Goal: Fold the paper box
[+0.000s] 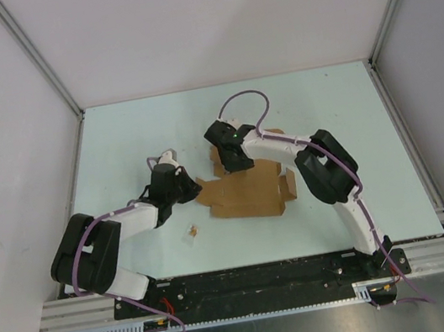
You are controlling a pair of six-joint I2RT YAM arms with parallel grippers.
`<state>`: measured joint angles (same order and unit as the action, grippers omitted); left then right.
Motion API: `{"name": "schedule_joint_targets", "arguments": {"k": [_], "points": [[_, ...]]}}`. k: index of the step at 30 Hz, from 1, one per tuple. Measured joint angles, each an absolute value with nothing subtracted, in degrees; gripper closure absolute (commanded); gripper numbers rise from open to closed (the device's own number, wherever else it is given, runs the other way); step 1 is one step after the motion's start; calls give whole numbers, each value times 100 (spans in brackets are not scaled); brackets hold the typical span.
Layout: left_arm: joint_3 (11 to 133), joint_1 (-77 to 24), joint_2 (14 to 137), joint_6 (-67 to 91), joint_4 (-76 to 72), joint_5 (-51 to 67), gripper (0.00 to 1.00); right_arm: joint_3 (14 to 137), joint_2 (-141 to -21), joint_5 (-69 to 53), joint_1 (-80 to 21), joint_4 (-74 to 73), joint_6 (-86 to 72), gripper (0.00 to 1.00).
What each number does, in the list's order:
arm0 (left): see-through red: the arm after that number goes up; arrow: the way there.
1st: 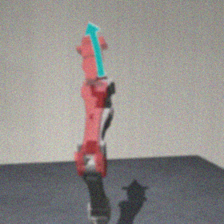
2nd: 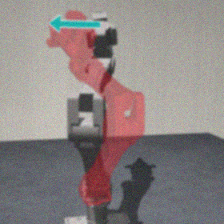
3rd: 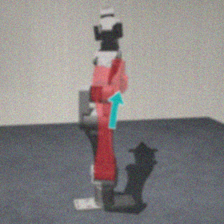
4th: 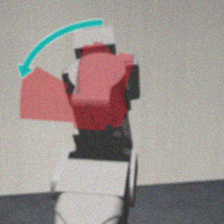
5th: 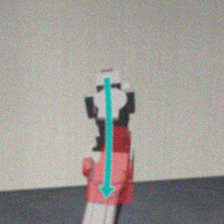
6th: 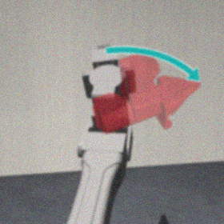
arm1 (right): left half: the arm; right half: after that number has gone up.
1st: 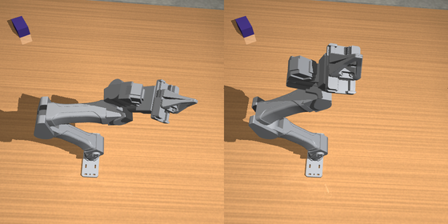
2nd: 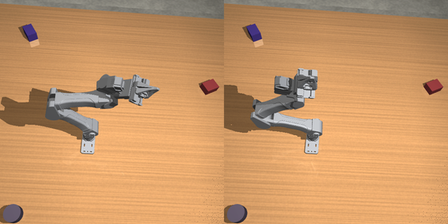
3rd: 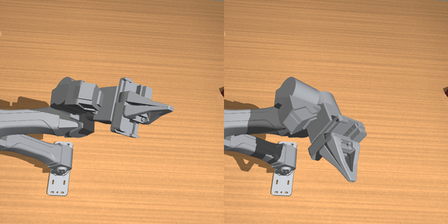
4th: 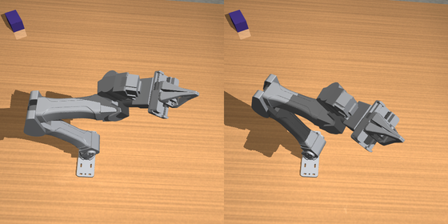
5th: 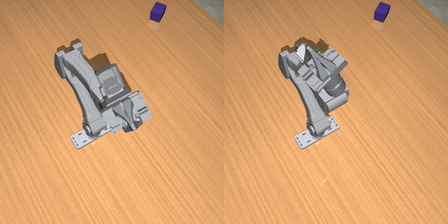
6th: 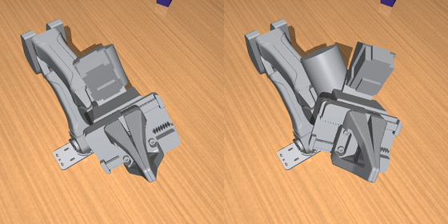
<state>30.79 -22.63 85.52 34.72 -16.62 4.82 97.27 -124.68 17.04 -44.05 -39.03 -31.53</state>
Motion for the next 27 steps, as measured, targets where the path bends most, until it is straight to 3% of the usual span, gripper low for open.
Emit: {"name": "schedule_joint_targets", "arguments": {"k": [3, 18, 27], "points": [[3079, -2263, 8552, 3472, -1660, 482, 100, 9758, -12403, 1688, -4442, -3872, -3153, 37], [3072, -2261, 8549, 3472, -1664, 480, 100, 11128, -12654, 1793, -4930, -3957, -3240, 37], [3068, -2246, 8549, 3474, -1667, 482, 100, 11253, -13082, 1922, -4899, -4104, -3238, 38]]}}
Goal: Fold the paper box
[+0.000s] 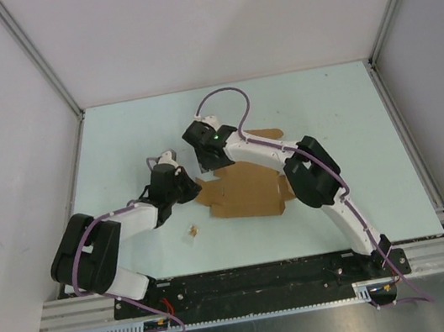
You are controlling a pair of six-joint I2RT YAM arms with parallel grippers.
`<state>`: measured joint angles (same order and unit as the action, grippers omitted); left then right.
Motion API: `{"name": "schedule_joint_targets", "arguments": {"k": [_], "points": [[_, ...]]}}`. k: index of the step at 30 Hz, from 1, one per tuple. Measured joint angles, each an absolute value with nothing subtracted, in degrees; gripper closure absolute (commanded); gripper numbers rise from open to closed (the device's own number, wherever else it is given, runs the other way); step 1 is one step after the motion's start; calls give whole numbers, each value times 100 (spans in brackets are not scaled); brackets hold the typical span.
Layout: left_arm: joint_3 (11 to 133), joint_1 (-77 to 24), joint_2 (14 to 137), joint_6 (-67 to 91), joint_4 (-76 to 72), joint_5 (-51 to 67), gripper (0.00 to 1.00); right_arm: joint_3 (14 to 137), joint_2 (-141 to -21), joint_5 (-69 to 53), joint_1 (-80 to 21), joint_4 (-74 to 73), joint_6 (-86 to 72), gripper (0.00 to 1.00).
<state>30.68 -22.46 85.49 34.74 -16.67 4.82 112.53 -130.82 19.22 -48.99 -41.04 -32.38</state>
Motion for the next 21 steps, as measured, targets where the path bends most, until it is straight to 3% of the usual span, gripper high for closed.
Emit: {"name": "schedule_joint_targets", "arguments": {"k": [4, 8, 11, 21], "points": [[3068, -2241, 8549, 3472, -1667, 482, 100, 11253, -13152, 1964, -4895, -4187, -3238, 44], [3068, -2241, 8549, 3472, -1667, 482, 100, 11253, -13157, 2025, -4888, -4233, -3232, 60], [3068, -2235, 8549, 3474, -1667, 484, 100, 11251, -13157, 2049, -4873, -4254, -3242, 66], [3065, -2189, 8549, 3476, -1667, 489, 100, 10831, -12921, 2056, -4746, -4130, -3253, 70]]}}
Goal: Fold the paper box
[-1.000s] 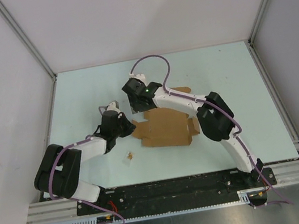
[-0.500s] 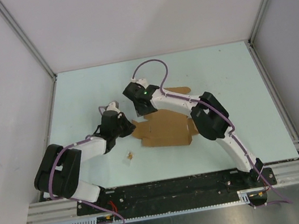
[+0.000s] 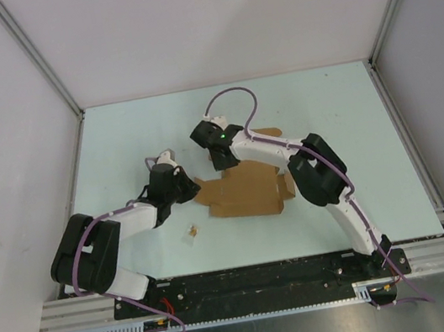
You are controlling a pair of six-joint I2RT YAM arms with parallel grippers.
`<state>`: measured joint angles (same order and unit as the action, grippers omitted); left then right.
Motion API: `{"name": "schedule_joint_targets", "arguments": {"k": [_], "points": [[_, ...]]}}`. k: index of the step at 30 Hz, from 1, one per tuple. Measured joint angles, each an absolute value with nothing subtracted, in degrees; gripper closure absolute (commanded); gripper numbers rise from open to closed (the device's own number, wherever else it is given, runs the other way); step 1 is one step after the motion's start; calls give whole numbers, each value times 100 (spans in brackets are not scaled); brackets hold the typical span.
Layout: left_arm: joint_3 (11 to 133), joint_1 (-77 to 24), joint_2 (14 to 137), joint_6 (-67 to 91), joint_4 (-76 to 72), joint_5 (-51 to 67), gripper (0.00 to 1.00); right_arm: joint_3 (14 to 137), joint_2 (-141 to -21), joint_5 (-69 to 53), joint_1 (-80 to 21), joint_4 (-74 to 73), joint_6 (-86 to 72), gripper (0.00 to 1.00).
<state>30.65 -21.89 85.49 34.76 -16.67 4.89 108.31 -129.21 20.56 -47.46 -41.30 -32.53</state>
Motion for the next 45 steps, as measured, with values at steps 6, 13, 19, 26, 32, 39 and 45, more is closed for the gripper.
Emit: {"name": "schedule_joint_targets", "arguments": {"k": [6, 13, 19, 26, 32, 39, 45], "points": [[3065, -2165, 8549, 3476, -1669, 491, 100, 10291, -12707, 2056, -4552, -4108, -3256, 71], [3065, -2145, 8549, 3474, -1669, 489, 100, 10012, -12621, 2053, -4445, -4047, -3253, 71], [3065, -2134, 8549, 3474, -1669, 491, 100, 9854, -12606, 2053, -4440, -3927, -3256, 72], [3063, -2123, 8538, 3472, -1662, 489, 100, 9574, -12252, 2003, -4423, -3839, -3236, 71], [3052, -2080, 8388, 3452, -1535, 469, 100, 8864, -11616, 1831, -4375, -3673, -3168, 71], [3050, -2058, 8215, 3433, -1347, 515, 77, 8468, -11445, 1706, -4289, -3533, -3098, 72], [3050, -2049, 8088, 3406, -1275, 720, 42, 8355, -11445, 1634, -4268, -3426, -3096, 73]]}}
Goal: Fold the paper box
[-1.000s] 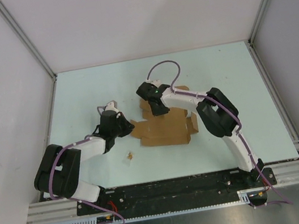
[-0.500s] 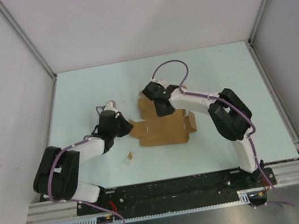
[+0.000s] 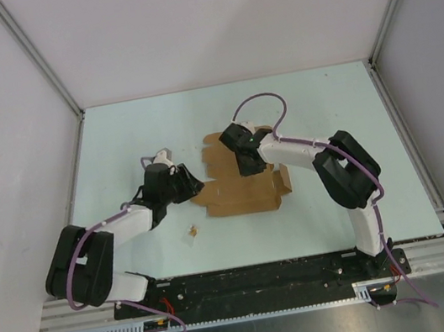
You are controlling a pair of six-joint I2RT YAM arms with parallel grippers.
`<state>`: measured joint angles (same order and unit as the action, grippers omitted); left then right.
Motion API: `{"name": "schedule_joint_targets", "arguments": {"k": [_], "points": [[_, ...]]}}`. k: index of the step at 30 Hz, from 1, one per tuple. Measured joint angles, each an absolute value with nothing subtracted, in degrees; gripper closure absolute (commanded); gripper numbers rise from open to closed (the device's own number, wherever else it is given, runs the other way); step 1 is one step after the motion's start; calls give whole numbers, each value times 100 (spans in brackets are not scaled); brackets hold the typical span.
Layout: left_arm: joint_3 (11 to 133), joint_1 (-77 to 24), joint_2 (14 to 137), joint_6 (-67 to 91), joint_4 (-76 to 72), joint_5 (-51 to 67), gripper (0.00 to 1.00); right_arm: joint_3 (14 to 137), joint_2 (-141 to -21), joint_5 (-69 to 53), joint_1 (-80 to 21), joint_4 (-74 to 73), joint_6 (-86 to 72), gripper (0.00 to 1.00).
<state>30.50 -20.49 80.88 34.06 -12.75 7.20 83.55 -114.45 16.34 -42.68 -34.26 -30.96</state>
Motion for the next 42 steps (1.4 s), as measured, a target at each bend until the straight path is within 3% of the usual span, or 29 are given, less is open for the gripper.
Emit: {"name": "schedule_joint_targets", "arguments": {"k": [3, 7, 10, 13, 16, 18, 26, 39, 42], "points": [[3052, -2047, 8042, 3424, -1273, 840, 41, 8326, -11445, 1579, -4261, -3358, -3096, 73], [3052, -2047, 7891, 3441, -1262, 923, 65, 8294, -11445, 1509, -4250, -3251, -3096, 74], [3052, -2047, 7721, 3448, -1271, 923, 78, 8243, -11445, 1466, -4250, -3208, -3094, 75], [3052, -2047, 7690, 3426, -1273, 930, 80, 8217, -11445, 1437, -4239, -3183, -3096, 75], [3052, -2047, 7741, 3409, -1271, 945, 70, 8217, -11445, 1428, -4228, -3168, -3094, 75], [3052, -2047, 7802, 3391, -1264, 941, 70, 8206, -11445, 1426, -4217, -3148, -3096, 75], [3052, -2047, 7822, 3295, -1114, 915, 100, 8143, -11443, 1424, -4189, -3131, -3096, 75], [3339, -2108, 7391, 3277, -755, 926, 100, 8079, -11441, 1304, -4169, -2998, -3098, 75], [3487, -2215, 7360, 3277, -646, 947, 96, 8068, -11441, 1243, -4156, -2936, -3098, 75]]}}
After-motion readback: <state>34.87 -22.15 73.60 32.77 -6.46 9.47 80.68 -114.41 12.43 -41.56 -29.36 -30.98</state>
